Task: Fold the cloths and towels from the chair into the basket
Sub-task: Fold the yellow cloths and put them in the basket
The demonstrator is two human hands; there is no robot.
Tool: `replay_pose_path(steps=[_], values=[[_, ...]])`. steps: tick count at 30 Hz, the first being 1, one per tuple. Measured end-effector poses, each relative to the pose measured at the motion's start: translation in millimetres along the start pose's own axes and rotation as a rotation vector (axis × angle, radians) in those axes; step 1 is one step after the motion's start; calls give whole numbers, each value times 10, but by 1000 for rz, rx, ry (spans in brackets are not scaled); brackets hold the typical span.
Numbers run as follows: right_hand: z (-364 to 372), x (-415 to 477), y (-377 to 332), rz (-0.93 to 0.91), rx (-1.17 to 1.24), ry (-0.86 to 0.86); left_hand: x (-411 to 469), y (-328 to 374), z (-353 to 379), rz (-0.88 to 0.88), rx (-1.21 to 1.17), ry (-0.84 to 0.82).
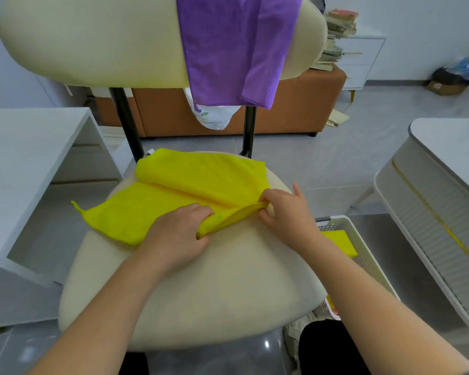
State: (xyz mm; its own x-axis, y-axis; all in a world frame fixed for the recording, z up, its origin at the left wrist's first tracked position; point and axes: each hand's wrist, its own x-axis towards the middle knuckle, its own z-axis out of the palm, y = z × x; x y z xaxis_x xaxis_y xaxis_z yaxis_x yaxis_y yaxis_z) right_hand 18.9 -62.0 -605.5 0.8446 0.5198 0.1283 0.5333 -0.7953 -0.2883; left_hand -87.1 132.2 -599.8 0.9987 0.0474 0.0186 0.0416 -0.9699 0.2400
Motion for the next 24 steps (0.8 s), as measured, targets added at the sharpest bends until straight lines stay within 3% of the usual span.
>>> replay_pose_path(steps=[5, 10, 13, 17, 20, 24], values=[[-1, -55, 134, 144, -111, -14, -32, 42, -55, -62, -102, 115], [4, -196, -28, -184, 110, -53, -31, 133, 0, 42, -193, 195], [49, -245, -126, -306, 247, -15, -19, 202, 39, 49, -283, 146], [-16, -292, -107, -162, 377, -1, -46, 195, 16, -2, -141, 11], [-54, -318, -60, -76, 317, -25, -109, 85, 26, 14, -94, 14], [-56, -473, -195, -207, 195, -28, -188, 63, -8, 3, -227, 41]])
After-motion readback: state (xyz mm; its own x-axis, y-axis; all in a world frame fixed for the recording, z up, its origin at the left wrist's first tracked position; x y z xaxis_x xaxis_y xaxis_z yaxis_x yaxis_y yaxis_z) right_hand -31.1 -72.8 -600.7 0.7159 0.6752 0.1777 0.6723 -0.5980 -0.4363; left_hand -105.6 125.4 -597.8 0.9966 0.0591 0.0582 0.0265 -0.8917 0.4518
